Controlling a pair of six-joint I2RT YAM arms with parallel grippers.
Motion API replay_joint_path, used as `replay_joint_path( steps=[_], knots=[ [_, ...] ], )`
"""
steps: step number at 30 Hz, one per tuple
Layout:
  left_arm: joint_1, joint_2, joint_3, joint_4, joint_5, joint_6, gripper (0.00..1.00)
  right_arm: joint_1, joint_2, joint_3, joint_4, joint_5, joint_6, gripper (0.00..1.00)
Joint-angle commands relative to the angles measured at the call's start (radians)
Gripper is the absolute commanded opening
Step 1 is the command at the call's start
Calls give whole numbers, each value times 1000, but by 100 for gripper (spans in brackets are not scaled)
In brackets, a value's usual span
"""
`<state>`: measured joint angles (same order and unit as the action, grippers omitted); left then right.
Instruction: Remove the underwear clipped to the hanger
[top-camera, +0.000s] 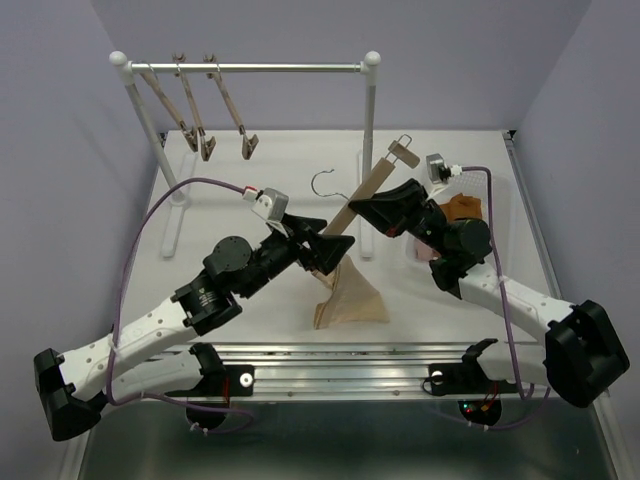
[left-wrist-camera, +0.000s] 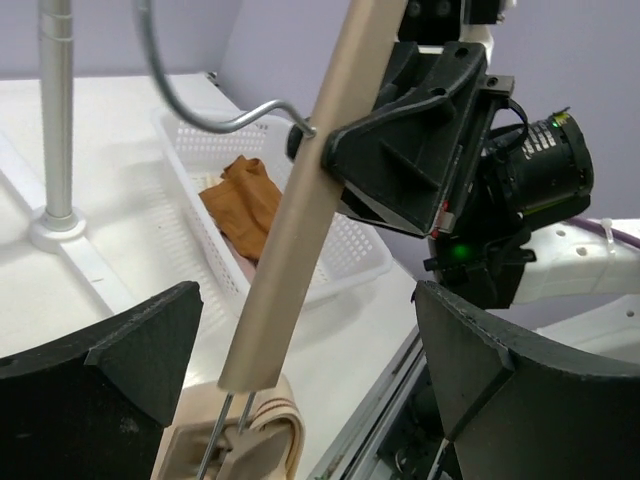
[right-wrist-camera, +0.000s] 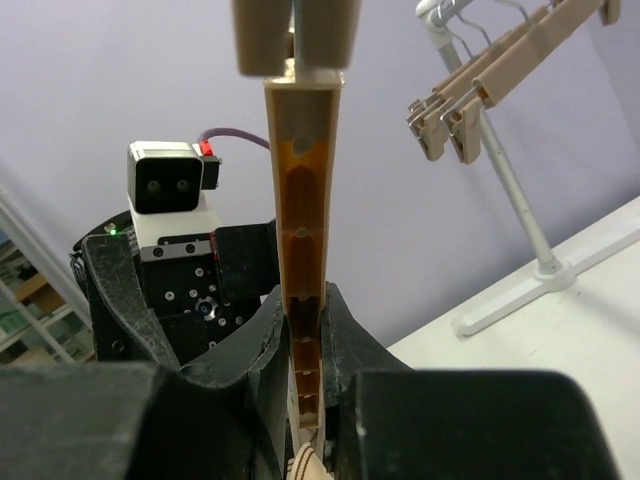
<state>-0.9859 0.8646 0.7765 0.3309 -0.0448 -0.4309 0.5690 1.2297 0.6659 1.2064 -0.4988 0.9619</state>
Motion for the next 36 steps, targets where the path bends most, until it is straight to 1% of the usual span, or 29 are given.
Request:
replay_joint_path(
  steps=[1, 3, 4, 6, 7, 8, 9, 12, 13, 15, 26, 32, 36],
  knots=[
    [16, -59, -2, -72, -81, -9, 99, -3, -64, 15, -53, 65, -80, 1],
    [44, -84, -13, -107, -78, -12, 99, -23, -84, 18, -103, 72, -88, 1],
    [61, -101, -28, -113, -48, -28, 99, -23, -90, 15, -107, 69, -88, 1],
    [131, -114, -43, -112, 18, -41, 99, -23, -90, 15, -108, 63, -83, 1],
    [159, -119, -63, -95, 104, -55, 99, -32, -88, 18, -110, 56, -81, 1],
    [188, -130, -75, -80, 147, -74, 99, -32, -87, 23, -110, 43, -80, 1],
    [243, -130, -100, -49, 230, -89, 99, -32, -81, 30, -111, 36, -69, 1],
    [299, -122, -121, -17, 319, -124, 99, -32, -73, 40, -110, 19, -63, 1],
    [312, -115, -126, 0, 370, -124, 99, -41, -65, 49, -111, 17, -64, 1],
    [314, -107, -132, 34, 422, -132, 99, -41, -46, 66, -111, 8, -58, 1],
    [314, -78, -148, 77, 487, -172, 99, -50, 20, 121, -104, 2, -72, 1],
    [316, -58, -140, 27, 448, -160, 99, -50, 25, 127, -67, -33, -58, 1],
    [316, -58, -138, 33, 428, -163, 99, -50, 14, 136, -71, -63, -52, 1]
  ],
)
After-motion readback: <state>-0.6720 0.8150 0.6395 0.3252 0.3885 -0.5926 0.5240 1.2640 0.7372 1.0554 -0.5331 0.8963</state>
